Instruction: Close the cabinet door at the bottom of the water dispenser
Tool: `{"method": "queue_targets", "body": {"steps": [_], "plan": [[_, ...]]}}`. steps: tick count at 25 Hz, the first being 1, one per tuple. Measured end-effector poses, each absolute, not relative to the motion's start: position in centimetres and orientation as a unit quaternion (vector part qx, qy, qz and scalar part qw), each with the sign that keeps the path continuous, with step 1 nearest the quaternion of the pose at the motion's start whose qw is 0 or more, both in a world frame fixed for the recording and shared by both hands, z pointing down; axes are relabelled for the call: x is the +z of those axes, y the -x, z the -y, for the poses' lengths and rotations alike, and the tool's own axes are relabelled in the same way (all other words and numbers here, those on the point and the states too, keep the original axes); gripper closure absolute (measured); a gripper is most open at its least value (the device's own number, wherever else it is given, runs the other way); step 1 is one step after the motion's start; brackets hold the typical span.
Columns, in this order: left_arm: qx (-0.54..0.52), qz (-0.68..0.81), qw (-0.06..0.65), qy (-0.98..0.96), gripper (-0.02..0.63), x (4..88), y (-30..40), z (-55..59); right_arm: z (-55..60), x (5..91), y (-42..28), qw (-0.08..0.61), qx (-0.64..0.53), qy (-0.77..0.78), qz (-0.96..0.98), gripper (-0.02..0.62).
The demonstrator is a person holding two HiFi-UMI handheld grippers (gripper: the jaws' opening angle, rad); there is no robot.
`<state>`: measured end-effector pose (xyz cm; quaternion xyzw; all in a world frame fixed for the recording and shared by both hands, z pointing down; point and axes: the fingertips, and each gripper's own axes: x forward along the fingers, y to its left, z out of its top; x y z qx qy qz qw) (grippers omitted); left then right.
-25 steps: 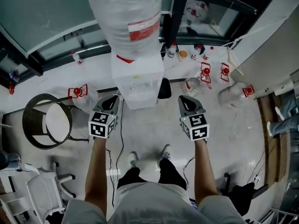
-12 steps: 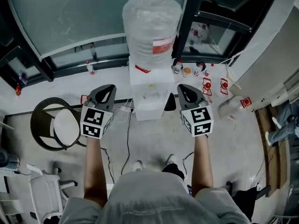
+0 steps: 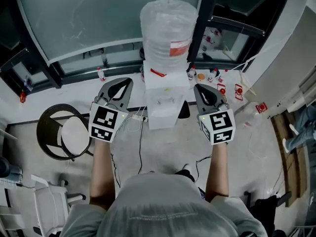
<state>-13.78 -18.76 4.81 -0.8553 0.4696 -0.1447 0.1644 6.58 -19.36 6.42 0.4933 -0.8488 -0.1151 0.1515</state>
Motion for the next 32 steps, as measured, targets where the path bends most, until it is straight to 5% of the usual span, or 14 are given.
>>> {"method": "queue_targets", "body": {"steps": [32], "plan": [[-0.134, -0.434, 0.165, 0.875, 0.584, 6.6, 11.9, 17.9, 17.9, 9.5, -5.5, 0.209, -0.117, -0.481, 0.843, 0.568]]}}
